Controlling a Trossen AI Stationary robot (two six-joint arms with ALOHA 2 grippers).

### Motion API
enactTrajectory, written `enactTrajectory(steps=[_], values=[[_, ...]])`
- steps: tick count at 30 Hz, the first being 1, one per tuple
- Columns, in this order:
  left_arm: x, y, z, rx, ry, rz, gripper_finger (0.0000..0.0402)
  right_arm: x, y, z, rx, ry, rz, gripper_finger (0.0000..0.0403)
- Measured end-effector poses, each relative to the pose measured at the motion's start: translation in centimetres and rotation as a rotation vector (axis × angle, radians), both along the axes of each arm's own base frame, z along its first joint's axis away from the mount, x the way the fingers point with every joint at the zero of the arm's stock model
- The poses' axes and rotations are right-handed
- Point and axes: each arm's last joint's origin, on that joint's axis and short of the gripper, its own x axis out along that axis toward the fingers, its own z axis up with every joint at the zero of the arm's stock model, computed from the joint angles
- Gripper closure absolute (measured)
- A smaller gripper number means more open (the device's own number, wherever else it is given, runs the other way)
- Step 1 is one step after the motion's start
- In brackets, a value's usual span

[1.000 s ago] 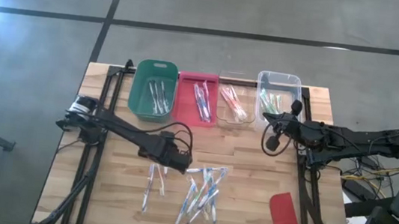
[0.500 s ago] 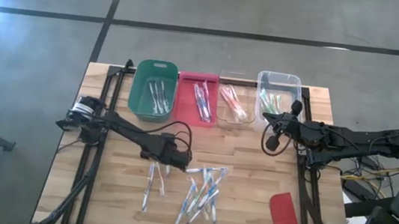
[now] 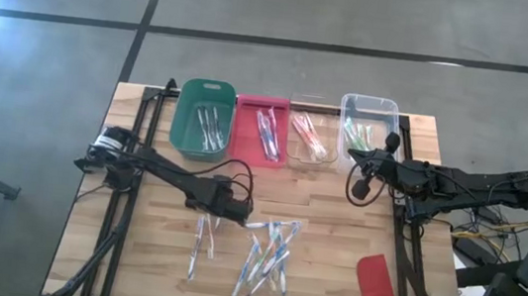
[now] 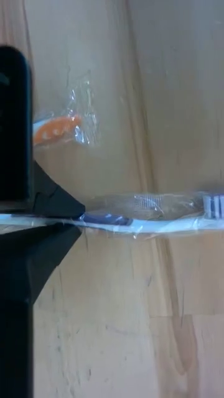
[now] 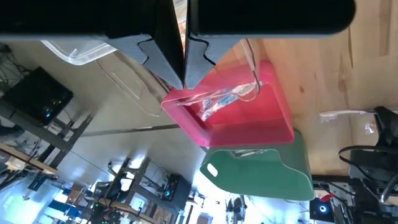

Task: Pick & Place Toothbrushes
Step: Put the violet toothbrush into the green bin

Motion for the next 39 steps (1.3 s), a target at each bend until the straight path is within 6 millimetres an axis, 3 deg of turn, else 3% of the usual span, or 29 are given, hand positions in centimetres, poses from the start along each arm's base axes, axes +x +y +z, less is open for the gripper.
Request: enactTrajectory(steps=[5,10,17,22,28,33,39], values=[[1.2,-0.2,1.2,0.024,-0.047,-0.066,0.0388,0.0,0.0,0.0,0.000,-0.001,0.000,0.0394],[3.0,0.0,4.0,0.107,-0.121,-0.221,0.0380,0.0,0.0,0.0,0.000,-0.001,0.000,0.0394],[3.9,1.4,11.2,0.303,-0.218,-0.603,0.0384,0.0,0.0,0.0,0.003,-0.004,-0.001,0.0394],[1.9,3.3,17.3,0.519,-0.242,-0.858,0.0384,0.0,0.0,0.0,0.024,-0.019,-0.008,0.0394],[-1.8,4.8,23.2,0.833,0.003,-1.255,0.0384,0.0,0.0,0.0,0.046,-0.035,-0.017,0.0394],[-4.6,6.5,25.7,0.982,0.199,-1.609,0.0385,0.0,0.0,0.2,0.049,-0.054,-0.018,0.0394],[-8.6,10.8,27.1,0.935,0.343,-1.800,0.0385,0.1,0.0,0.5,0.053,-0.087,-0.018,0.0394]])
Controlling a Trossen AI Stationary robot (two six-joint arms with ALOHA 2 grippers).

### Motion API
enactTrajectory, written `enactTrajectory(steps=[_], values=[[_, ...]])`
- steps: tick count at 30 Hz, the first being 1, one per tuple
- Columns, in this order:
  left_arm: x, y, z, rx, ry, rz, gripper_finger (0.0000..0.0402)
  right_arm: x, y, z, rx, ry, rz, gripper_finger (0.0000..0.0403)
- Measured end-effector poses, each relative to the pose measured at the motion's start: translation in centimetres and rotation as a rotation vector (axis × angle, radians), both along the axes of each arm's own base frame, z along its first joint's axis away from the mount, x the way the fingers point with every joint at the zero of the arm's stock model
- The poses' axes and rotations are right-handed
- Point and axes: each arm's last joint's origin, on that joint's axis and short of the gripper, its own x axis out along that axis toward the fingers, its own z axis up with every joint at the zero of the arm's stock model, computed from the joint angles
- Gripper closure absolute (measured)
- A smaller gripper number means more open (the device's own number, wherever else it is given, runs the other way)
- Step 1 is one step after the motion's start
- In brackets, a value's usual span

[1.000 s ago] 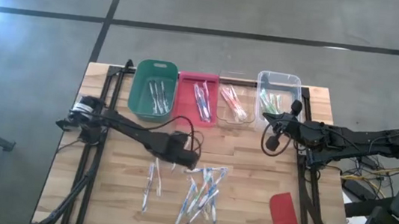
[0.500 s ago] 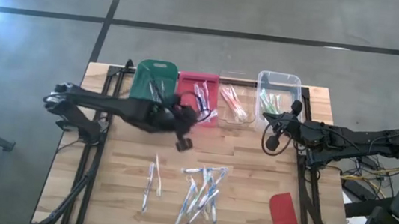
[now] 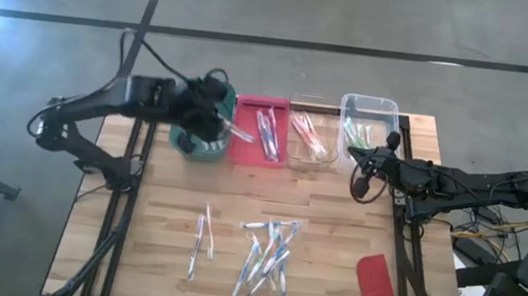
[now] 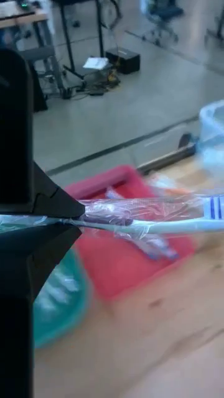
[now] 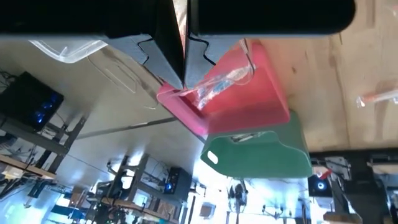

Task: Pick & Place Toothbrushes
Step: Put the violet toothbrush into the green bin

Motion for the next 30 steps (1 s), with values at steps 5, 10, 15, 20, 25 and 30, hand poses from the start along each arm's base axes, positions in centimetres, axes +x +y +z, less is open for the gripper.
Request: enactTrajectory(steps=[5,10,15,20,25,30], values=[[-2.3,3.4,0.2,0.041,0.109,-0.112,0.0385,0.2,0.0,0.6,0.005,-0.065,0.000,0.0394],[-3.4,6.9,-0.6,0.054,0.221,-0.120,0.0385,0.3,0.0,1.2,0.011,-0.137,-0.001,0.0394],[-3.7,9.9,-2.3,0.043,0.349,-0.121,0.0385,0.4,0.0,1.3,0.025,-0.155,-0.004,0.0394],[-3.8,10.9,-2.8,0.049,0.365,-0.114,0.0385,0.8,0.0,1.3,0.013,-0.150,-0.006,0.0394],[-3.3,11.6,-3.9,0.126,0.556,-0.164,0.0385,1.2,0.1,1.0,-0.011,-0.117,-0.001,0.0394],[-2.0,12.9,-5.5,0.085,0.617,-0.175,0.0385,1.6,0.1,0.7,-0.030,-0.082,0.004,0.0394]])
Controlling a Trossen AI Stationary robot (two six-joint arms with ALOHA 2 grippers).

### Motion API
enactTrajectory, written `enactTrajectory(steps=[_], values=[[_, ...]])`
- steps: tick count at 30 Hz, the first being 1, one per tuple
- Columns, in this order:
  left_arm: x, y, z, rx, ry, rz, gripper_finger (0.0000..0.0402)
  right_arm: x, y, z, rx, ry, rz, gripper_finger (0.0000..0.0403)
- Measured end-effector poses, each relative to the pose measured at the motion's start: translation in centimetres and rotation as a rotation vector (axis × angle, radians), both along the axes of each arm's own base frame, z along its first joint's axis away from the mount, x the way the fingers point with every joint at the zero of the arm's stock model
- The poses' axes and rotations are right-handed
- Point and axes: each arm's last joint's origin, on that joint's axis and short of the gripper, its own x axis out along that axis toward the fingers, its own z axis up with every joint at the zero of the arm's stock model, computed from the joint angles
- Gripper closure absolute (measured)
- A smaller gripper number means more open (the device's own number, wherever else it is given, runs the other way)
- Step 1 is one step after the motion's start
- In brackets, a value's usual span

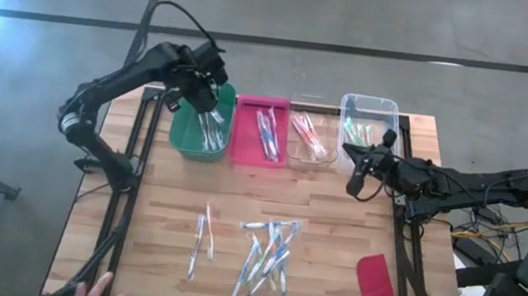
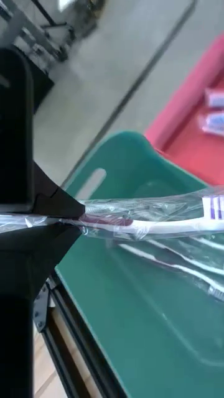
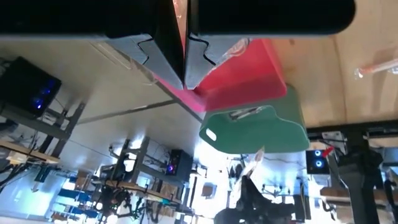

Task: Pick & Place Toothbrushes
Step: Put the violet toothbrush into the green bin

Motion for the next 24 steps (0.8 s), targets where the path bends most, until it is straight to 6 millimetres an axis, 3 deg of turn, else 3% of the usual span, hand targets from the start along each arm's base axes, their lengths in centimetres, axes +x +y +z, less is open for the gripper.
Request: enactTrajectory(steps=[12,24], values=[[2.8,2.3,-5.0,-0.108,0.224,-0.032,0.0385,0.2,0.0,-0.3,-0.019,0.038,0.003,0.0394],[2.7,2.6,-10.8,-0.151,0.347,-0.085,0.0376,0.3,0.0,-0.8,-0.035,0.063,0.009,0.0394]])
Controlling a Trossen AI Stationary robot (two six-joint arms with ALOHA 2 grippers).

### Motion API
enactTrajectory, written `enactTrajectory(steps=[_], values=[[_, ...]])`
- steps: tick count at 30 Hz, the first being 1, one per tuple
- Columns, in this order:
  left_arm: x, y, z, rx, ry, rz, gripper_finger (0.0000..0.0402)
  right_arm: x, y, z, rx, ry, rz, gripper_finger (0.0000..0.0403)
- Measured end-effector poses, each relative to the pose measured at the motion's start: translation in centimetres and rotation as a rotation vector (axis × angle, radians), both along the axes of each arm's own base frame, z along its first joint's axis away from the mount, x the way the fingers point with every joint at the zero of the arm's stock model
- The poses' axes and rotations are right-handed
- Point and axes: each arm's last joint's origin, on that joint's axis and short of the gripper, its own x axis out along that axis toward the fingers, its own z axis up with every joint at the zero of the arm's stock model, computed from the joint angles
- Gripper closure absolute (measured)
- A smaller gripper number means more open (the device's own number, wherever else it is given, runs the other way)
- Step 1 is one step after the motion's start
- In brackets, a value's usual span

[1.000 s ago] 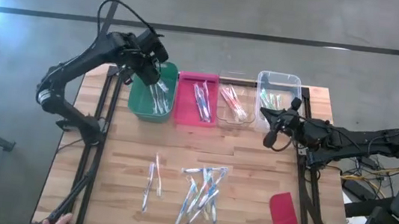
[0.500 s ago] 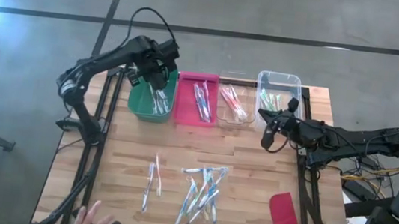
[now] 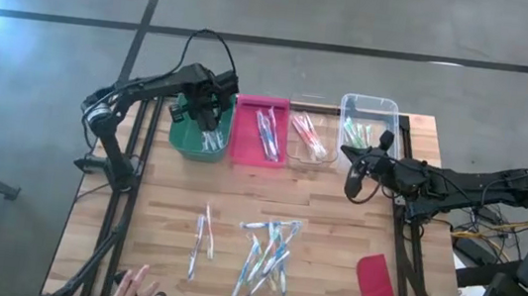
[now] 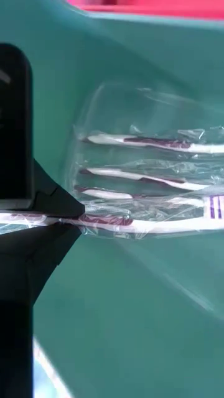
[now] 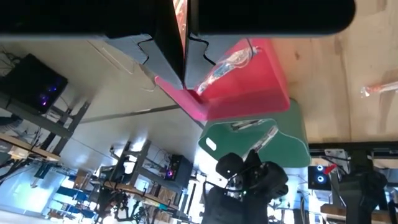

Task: Pick & Place Toothbrushes
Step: Put the violet toothbrush into the green bin

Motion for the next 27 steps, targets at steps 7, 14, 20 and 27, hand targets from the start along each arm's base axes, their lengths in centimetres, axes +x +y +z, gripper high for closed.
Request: enactTrajectory(steps=[7,14,20,27], values=[[0.0,0.0,-1.5,0.004,-0.001,-0.032,0.0372,0.0,0.0,-0.3,0.024,-0.008,-0.006,0.0394],[0.0,0.0,-3.0,0.021,-0.021,-0.034,0.0370,0.0,0.0,-0.3,0.026,-0.009,-0.006,0.0394],[0.1,0.1,-3.8,0.072,-0.077,0.087,0.0369,0.0,0.0,-0.4,0.028,-0.010,-0.006,0.0394],[0.3,0.3,-3.9,0.095,-0.118,0.143,0.0343,0.0,0.0,-0.4,0.028,-0.010,-0.006,0.0394]])
